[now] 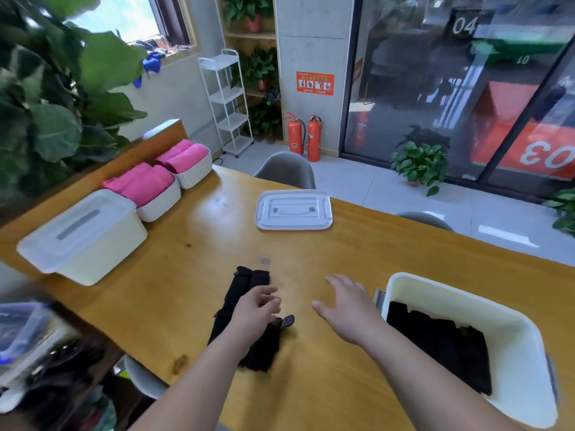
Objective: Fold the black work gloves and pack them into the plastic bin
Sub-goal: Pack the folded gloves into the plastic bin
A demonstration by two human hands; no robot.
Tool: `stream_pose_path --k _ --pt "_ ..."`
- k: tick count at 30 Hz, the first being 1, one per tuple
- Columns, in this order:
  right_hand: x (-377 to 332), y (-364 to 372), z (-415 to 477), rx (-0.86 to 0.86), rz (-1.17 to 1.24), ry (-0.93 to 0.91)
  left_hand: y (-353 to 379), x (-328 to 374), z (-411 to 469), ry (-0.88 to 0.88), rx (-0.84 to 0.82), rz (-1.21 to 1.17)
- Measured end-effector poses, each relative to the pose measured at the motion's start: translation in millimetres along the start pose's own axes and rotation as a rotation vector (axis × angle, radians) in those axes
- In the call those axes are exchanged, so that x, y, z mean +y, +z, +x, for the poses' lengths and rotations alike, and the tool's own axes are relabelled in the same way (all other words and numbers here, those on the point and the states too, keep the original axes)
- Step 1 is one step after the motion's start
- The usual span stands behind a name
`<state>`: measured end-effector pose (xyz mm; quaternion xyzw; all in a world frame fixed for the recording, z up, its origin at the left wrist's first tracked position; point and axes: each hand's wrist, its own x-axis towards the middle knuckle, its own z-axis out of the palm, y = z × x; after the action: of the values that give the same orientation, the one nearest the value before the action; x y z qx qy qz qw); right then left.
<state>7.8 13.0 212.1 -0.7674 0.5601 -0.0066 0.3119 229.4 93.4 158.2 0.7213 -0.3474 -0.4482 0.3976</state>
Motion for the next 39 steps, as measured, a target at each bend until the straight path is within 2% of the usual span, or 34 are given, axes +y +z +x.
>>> stream_pose_path --k 6,9,12,18,21,24,32,39 --pt "-18 51 16 -0.199 -0.062 0.017 -30 -36 4 -0.077 0.048 0.201" --pt "-17 80 22 -0.312 -0.077 0.059 -32 -46 1 -0.072 0.024 0.349" --pt "-23 99 24 -0.392 -0.108 -0.002 -31 -56 -1 -0.076 -0.025 0.460" --pt "-33 125 24 -0.392 -0.192 -0.175 -30 -63 1 -0.050 -0.101 0.559" --pt "-33 136 25 -0.390 -0.323 -0.197 -29 -63 1 -0.035 -0.128 0.575" --pt "-37 140 26 -0.351 -0.352 -0.182 -26 -62 2 -0.031 -0.155 0.565" --pt "-14 139 17 -0.233 -0.196 0.028 -6 -61 -1 -0.047 -0.225 0.463" --pt "2 146 11 -0.260 -0.010 0.026 14 -59 -4 -0.119 -0.303 0.442"
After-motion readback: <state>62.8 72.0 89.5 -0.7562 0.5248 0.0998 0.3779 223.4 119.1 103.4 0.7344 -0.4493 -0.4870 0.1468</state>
